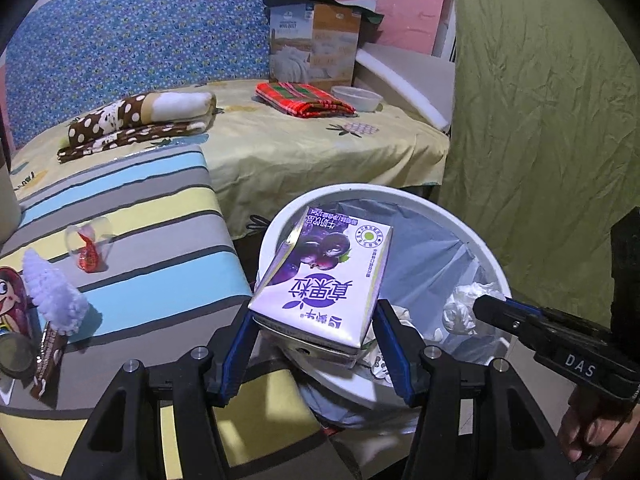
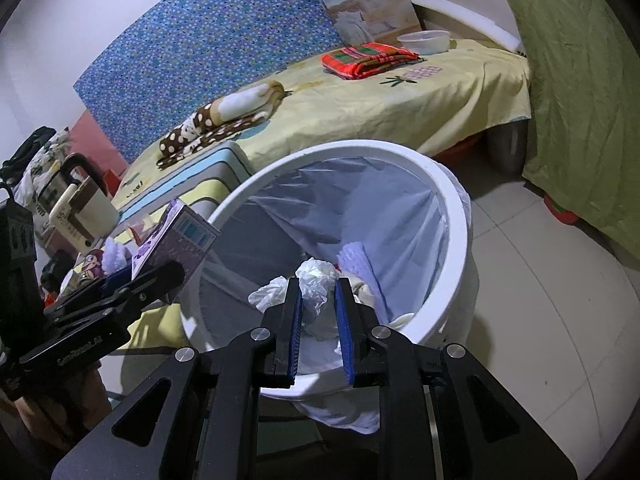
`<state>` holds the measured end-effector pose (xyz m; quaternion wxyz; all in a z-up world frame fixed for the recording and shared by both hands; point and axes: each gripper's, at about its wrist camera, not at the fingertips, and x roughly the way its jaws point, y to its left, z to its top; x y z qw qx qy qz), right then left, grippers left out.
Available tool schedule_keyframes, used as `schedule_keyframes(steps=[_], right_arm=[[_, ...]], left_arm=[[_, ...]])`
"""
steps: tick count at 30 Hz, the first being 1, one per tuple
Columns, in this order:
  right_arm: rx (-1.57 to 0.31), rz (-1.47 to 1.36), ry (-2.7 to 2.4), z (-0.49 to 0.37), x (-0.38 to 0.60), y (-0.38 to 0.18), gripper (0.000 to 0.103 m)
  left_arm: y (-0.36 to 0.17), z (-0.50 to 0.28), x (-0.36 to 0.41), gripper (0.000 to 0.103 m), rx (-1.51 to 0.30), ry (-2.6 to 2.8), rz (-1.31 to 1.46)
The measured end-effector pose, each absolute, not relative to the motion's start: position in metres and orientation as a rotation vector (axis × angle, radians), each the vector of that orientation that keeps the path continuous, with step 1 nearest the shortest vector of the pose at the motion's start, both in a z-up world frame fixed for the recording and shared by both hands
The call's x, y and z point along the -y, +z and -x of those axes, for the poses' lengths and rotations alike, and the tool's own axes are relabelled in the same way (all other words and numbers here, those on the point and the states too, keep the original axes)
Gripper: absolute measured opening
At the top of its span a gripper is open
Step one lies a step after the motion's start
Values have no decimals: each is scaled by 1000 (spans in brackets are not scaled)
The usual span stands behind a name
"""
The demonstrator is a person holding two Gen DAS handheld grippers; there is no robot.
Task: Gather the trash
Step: 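Carry the carton and tissue over the white bin and release both, then move both tools back over the table toward the juice box and foam sleeve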
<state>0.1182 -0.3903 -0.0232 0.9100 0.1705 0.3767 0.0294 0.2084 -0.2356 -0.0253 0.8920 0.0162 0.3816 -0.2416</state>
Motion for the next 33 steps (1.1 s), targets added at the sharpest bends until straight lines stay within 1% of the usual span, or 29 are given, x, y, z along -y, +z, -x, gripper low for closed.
schedule_keyframes(steps=[3,4,5,7,9,20,33], right_arm=[[-792,-345,47,-121,392,-26,22],[-794,-343,42,-121,392,-27,24],[-793,-341,39,-121,391,-27,26],[-789,-345,39,-120,391,-26,37],[-782,-343,42,-120,391,-25,39],[-737,-323,76,-107,379,-11,39],[-710,-289,163,-90,345,4,39]], left_arm=[[-28,-213,237,59,-791,-506,-29],[-28,-213,238,59,-786,-504,-29],[-28,-213,238,63,-783,-503,-30],[-28,-214,237,65,-773,-503,-27],[-26,-215,234,65,-766,-501,-22],[-12,-206,211,65,-741,-475,20],[3,-165,171,65,-717,-442,49]])
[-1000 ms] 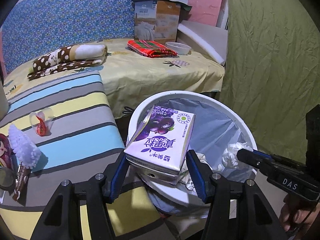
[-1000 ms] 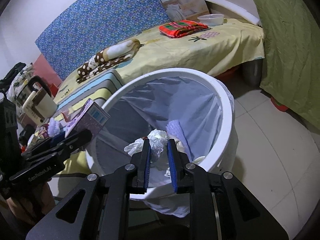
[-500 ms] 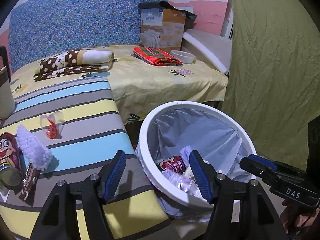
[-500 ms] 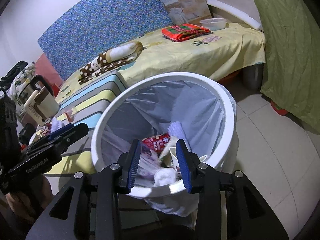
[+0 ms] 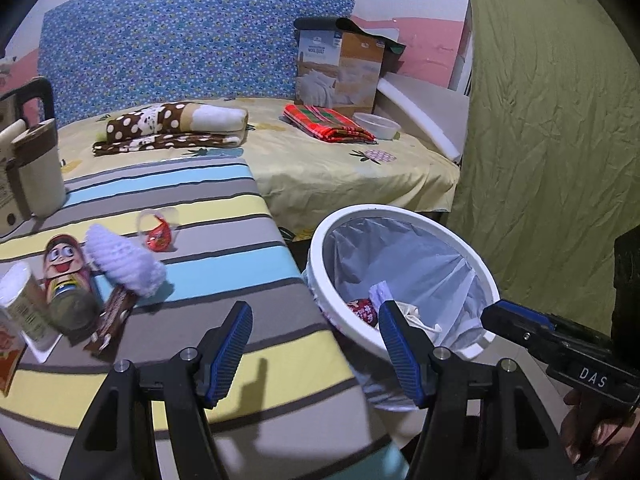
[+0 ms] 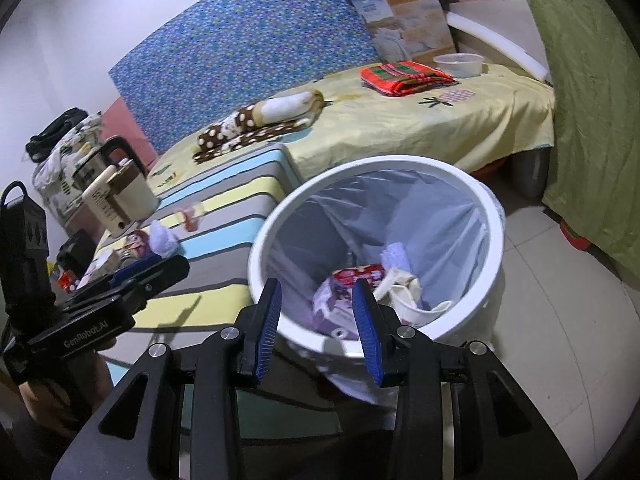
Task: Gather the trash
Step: 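Move both tools back over the table toward the juice box and foam sleeve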
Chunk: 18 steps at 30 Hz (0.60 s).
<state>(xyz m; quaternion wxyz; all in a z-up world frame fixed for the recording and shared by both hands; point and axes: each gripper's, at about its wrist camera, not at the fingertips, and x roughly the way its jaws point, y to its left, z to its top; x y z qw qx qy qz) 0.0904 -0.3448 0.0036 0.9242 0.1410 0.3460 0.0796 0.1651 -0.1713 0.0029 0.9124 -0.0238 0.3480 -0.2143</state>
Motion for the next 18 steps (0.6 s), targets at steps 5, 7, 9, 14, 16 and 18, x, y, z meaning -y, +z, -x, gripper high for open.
schedule_keyframes(steps=[5,7,9,14,16,18], right_arm=[[-700,-277,214,-86,330,7,39],[-698,-271,227,-84,324,9,39],[-698,-266,241,-84,319,9,39],[-699,-260,278,-82,307,10,39],[-703,-255,295,-82,301,10,39],[-705,-251,308,-81,296,9,39]], left_arm=[[8,-151,158,65,-700,-415,49],[9,-146,152,65,-697,-406,54],[10,-142,145,65,-692,-392,57],[10,-134,133,65,-688,-380,61],[10,-131,129,65,-687,-373,65],[10,-128,123,65,-686,-365,69]])
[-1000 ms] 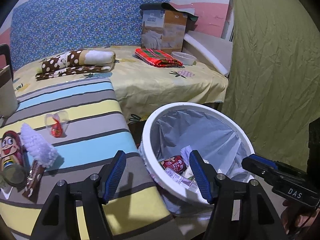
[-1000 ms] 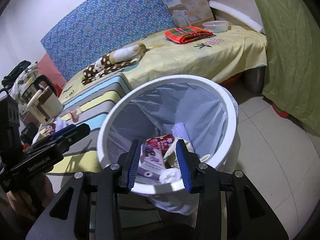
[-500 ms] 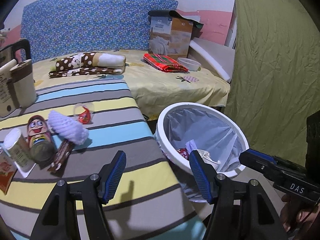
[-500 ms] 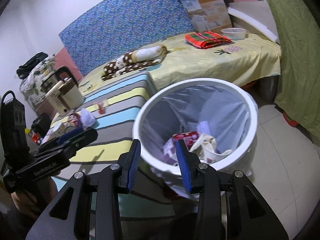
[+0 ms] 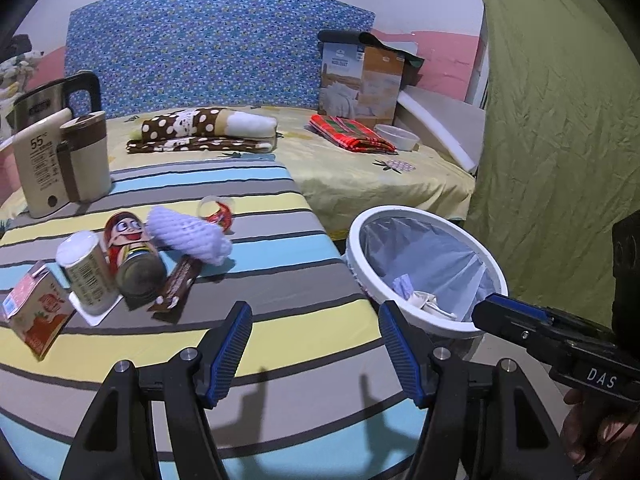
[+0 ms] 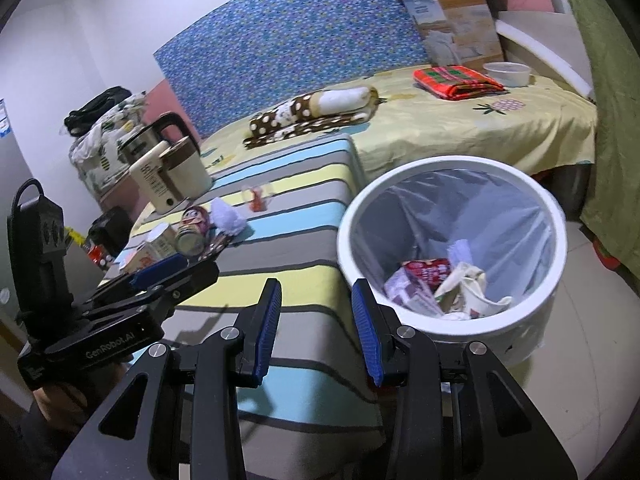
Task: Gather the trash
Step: 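Move both tools back over the table toward the juice box and foam sleeve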
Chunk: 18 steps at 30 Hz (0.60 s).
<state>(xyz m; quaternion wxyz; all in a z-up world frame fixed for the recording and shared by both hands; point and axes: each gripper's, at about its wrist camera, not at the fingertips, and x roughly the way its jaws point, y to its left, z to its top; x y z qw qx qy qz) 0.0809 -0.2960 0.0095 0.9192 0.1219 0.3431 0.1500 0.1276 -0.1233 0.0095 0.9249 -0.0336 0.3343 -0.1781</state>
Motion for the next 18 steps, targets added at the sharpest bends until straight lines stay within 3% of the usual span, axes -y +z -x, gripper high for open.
schedule_keyframes(steps=[18], right_arm=[[-738,-208,415,-81,252,7,39]], left_arm=[[-3,-107,75,65,-684,-255,91]])
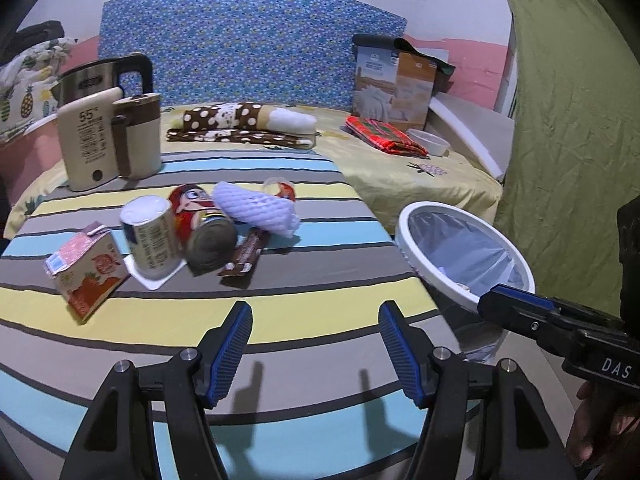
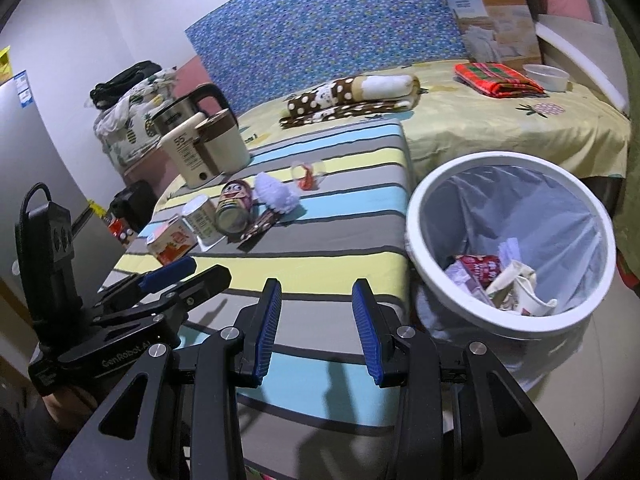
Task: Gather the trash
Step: 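Move both tools back over the table toward the juice box and foam sleeve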
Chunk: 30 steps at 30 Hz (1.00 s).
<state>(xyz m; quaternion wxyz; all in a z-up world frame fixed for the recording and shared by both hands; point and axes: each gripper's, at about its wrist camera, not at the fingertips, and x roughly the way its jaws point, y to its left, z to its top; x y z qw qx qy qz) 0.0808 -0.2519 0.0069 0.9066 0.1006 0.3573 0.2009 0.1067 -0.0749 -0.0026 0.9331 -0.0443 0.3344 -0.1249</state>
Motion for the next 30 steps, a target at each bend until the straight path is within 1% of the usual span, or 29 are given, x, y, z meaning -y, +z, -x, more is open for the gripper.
schedule_keyframes(steps=[10,11,13,15,30], right_arm=[[-758,-192,450,-87,233,4,40],[-759,-188,453,-88,231,4,41],[-762,-182,462,-90,226,4,48],[-764,-173,471,-91,223,5,50],[-767,-105,521,-111,190,7,51]], left_arm=[[-6,-100,42,65,-680,-180,101],[-6,-100,38,65,-678,-170,104],[-6,-100,31,65,-679,-155,107],[-6,-101,25,65,-678,-142,110],[-4,-114,-36,65,-648,19,120]])
